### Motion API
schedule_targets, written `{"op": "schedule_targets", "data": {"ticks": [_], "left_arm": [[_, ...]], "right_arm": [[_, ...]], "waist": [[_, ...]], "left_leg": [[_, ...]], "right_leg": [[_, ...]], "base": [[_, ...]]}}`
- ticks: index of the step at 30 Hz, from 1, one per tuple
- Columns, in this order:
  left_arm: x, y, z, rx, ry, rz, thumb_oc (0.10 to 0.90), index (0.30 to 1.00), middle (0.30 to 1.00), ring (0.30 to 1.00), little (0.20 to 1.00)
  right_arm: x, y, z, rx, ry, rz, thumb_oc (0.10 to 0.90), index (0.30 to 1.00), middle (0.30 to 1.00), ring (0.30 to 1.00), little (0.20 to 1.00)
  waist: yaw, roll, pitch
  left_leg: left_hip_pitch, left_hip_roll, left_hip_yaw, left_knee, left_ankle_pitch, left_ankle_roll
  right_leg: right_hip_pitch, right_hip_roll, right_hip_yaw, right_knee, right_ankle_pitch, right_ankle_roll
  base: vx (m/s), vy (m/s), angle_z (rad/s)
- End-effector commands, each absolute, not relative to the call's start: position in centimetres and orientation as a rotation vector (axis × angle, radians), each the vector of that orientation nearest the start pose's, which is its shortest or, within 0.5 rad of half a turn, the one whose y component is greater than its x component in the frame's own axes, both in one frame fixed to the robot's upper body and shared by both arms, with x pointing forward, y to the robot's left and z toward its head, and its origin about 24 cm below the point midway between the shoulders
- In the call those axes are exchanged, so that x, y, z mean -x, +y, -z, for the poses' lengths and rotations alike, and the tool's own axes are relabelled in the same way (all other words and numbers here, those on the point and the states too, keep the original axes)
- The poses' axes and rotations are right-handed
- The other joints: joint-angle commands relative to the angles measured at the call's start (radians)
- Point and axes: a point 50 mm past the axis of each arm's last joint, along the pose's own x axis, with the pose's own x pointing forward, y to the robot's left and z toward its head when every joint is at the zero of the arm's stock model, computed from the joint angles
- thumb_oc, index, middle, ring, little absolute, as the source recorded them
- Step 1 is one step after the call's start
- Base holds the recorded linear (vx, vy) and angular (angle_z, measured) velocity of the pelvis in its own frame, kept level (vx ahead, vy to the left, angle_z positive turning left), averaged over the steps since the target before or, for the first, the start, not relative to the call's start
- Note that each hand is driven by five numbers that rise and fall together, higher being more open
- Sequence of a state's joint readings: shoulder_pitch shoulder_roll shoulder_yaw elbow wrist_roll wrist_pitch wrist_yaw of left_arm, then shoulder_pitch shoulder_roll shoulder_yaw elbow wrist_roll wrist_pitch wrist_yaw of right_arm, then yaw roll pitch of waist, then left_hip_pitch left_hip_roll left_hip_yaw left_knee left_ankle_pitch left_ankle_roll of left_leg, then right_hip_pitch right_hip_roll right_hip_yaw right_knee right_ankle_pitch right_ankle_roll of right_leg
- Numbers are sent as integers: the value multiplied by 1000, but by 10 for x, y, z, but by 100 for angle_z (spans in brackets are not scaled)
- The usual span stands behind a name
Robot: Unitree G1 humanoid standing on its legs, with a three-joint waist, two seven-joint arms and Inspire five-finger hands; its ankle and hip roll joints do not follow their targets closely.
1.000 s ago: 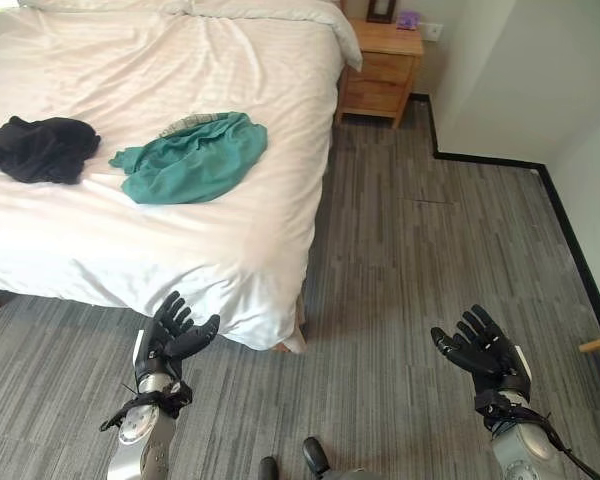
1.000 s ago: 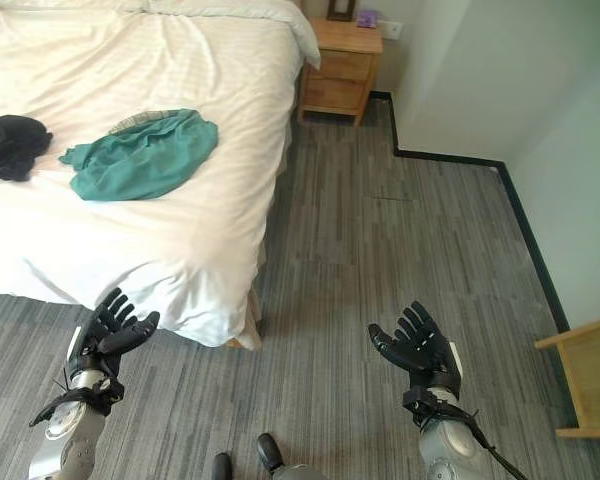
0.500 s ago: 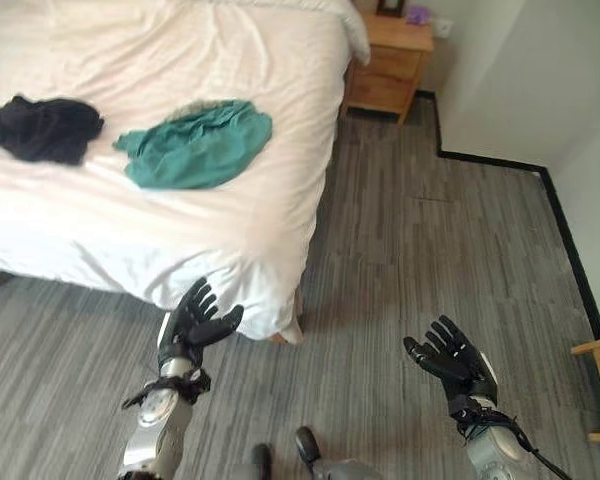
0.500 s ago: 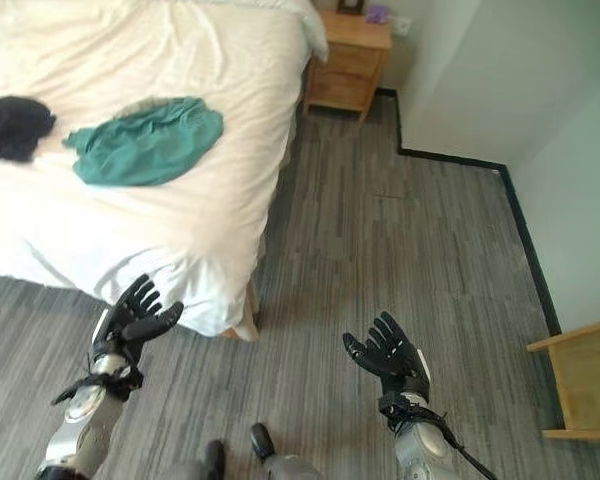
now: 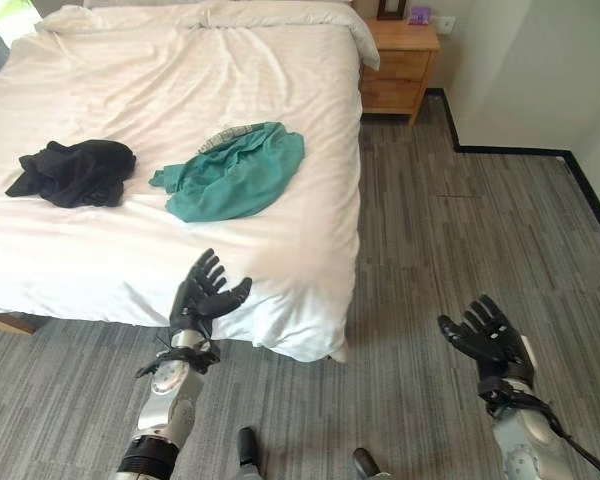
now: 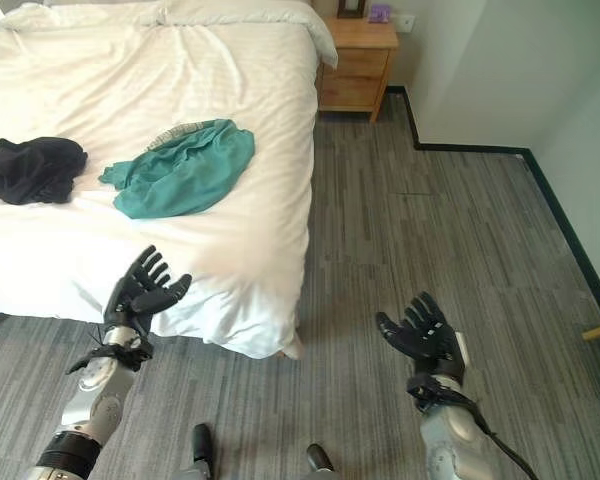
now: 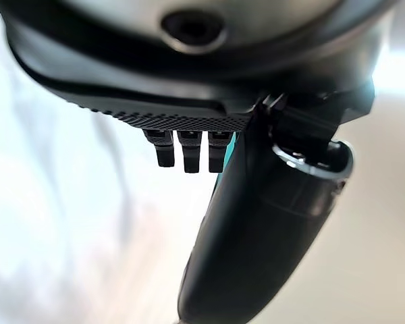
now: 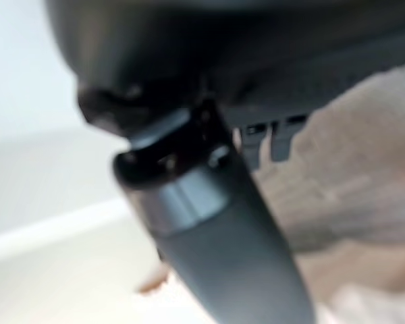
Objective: Pick up bed clothes into laundry basket.
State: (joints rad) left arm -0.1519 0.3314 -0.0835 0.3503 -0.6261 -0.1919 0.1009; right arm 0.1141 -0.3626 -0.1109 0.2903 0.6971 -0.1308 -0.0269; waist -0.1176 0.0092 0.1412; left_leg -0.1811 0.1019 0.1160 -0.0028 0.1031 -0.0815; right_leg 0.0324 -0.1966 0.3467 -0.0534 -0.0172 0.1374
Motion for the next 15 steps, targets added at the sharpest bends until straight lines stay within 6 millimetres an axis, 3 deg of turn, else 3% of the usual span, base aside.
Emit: {"op": "schedule_targets", "data": {"ticks": [1, 3, 4, 7, 10, 12, 13, 14, 15], "left_arm": [[-292, 231, -90, 175, -260, -110, 800, 900, 900, 900, 900], [-290, 231, -89, 177, -253, -95, 800, 900, 900, 900, 900], [-285, 233, -87, 138, -238, -72, 800, 900, 900, 900, 900], [-282, 235, -81, 103, -211, -65, 800, 900, 900, 900, 900], [-278, 234, -72, 88, -174, -60, 800, 900, 900, 900, 900], [-274, 232, -64, 109, -144, -59, 800, 900, 900, 900, 900], [-274, 232, -64, 109, -145, -60, 800, 900, 900, 900, 900], [-270, 230, -55, 113, -110, -51, 800, 900, 900, 900, 900], [-267, 229, -52, 112, -96, -49, 800, 900, 900, 900, 900]], "right_arm": [[-231, -275, -31, -365, -64, 309, 800, 900, 900, 900, 900], [-229, -271, -27, -400, -52, 296, 800, 900, 900, 900, 900], [-224, -268, -18, -358, 0, 265, 800, 900, 900, 900, 900], [-222, -267, -15, -350, 14, 261, 800, 900, 900, 900, 900], [-215, -265, -3, -364, 64, 260, 800, 900, 900, 900, 900], [-215, -262, -2, -376, 63, 247, 800, 900, 900, 900, 900], [-215, -262, -2, -376, 63, 247, 800, 900, 900, 900, 900], [-214, -260, -2, -367, 68, 229, 800, 900, 900, 900, 900], [-215, -259, -2, -358, 69, 221, 800, 900, 900, 900, 900]], "waist": [[1, -19, -73], [-6, -6, -66], [-23, 15, -60], [-44, 7, -69], [-57, 6, -77], [-54, 3, -74], [-52, 3, -75], [-42, -1, -78], [-38, -3, -78]], "left_leg": [[-99, 83, -12, 139, -61, -22], [-69, 75, -17, 118, -75, -11], [-27, 62, -27, 79, -81, 5], [30, 25, -5, 19, -90, 29], [71, -31, 7, -42, -83, 59], [99, -64, 11, -55, -88, 72], [97, -62, 12, -56, -85, 71], [113, -83, 12, -54, -88, 79], [129, -89, 16, -61, -92, 82]], "right_leg": [[-52, -167, 3, 111, 246, 73], [-88, -142, 13, 172, 278, 58], [-96, -89, 35, 236, 280, 60], [-133, -46, -6, 236, 299, 65], [-169, 122, 18, 235, 103, 82], [-156, 177, -5, 219, 29, 60], [-159, 179, -4, 218, 33, 59], [-137, 230, -8, 208, -14, 23], [-123, 240, -12, 207, -28, 16]], "base": [[135, 266, 12], [202, 320, 21], [272, 380, 29], [259, 424, 12], [111, 343, -3], [75, 244, 3], [70, 208, 6], [61, 168, 5], [94, 200, 8]]}}
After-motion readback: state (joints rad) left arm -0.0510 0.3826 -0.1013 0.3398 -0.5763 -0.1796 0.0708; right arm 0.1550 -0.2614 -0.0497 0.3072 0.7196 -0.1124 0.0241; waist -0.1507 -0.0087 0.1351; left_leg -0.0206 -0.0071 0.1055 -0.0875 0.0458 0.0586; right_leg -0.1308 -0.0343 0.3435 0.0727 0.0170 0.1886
